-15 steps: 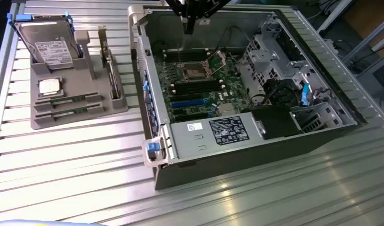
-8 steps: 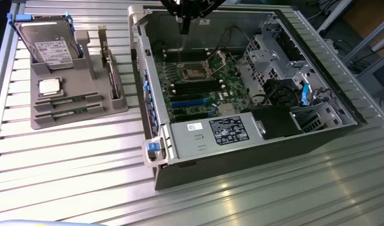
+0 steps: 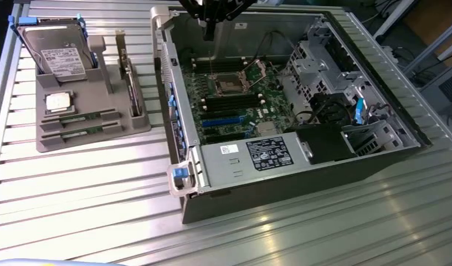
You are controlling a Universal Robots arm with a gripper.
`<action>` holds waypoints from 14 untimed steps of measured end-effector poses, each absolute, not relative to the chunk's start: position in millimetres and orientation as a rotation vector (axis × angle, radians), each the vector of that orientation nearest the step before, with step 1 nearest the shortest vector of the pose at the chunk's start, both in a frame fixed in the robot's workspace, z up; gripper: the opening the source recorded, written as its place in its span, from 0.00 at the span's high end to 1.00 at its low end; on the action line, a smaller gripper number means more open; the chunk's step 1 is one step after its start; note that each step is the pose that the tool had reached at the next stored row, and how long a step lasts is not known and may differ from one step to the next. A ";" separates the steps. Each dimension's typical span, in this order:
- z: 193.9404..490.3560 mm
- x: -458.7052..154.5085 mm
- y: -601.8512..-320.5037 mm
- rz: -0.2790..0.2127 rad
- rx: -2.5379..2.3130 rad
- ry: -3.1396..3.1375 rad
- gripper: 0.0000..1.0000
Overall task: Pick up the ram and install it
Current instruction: 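Reach for the ram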
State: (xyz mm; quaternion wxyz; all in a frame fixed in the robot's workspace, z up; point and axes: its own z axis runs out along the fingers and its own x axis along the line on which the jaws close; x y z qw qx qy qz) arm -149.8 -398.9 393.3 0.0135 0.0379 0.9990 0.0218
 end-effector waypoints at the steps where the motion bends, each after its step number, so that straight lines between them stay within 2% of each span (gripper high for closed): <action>1: 393.3 -151.0 -398.9 0.068 0.118 3.112 0.89; 14: 393.3 -168.7 -398.9 0.068 0.118 3.112 0.89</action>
